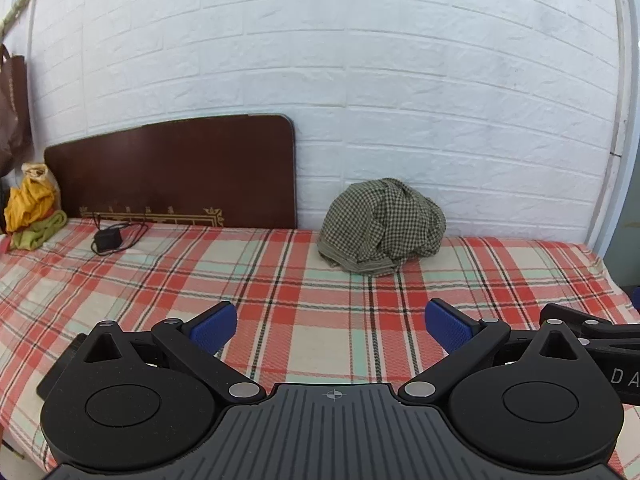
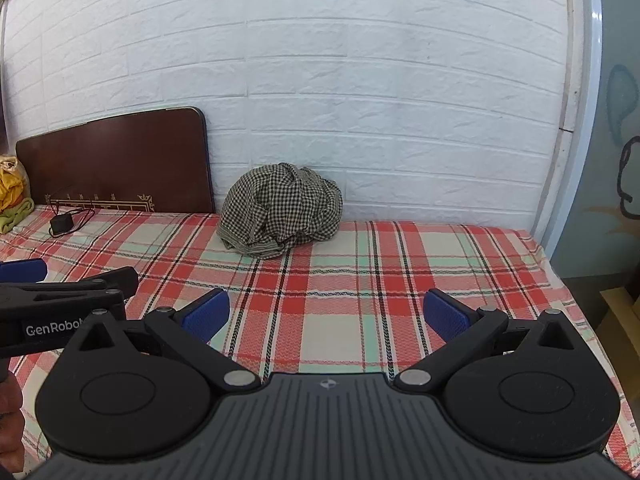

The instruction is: Fold clothes

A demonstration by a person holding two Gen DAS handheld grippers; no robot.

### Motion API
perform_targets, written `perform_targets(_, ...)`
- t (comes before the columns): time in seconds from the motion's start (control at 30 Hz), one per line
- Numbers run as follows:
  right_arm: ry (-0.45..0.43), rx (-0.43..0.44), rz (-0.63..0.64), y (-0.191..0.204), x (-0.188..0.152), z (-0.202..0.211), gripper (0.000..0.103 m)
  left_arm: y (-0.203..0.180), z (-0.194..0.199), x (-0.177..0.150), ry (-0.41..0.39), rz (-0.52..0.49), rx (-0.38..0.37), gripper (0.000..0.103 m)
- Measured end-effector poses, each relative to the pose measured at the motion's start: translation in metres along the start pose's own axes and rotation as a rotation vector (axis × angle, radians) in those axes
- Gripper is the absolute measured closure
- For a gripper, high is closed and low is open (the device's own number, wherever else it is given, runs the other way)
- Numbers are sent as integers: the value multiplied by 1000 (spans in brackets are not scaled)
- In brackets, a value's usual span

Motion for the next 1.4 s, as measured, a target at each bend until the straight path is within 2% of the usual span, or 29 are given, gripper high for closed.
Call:
perform_targets(0.23,2,-2,-3,3,3,-5,0,-2,1,0,3,-14,20,0)
perform_targets(1.4,6,-11,-14,2,6,-8,0,-1,1,-6,1,-12,10,0)
Point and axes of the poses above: each gripper's, at about its wrist camera, not at the fingertips, and z roughly against the way its jaws point, y to its left, x to its top, the point moved 1 cm from there along -z, roughly the way its jaws point, and after that the axes turned 15 degrees about y, right-handed, at the moved point
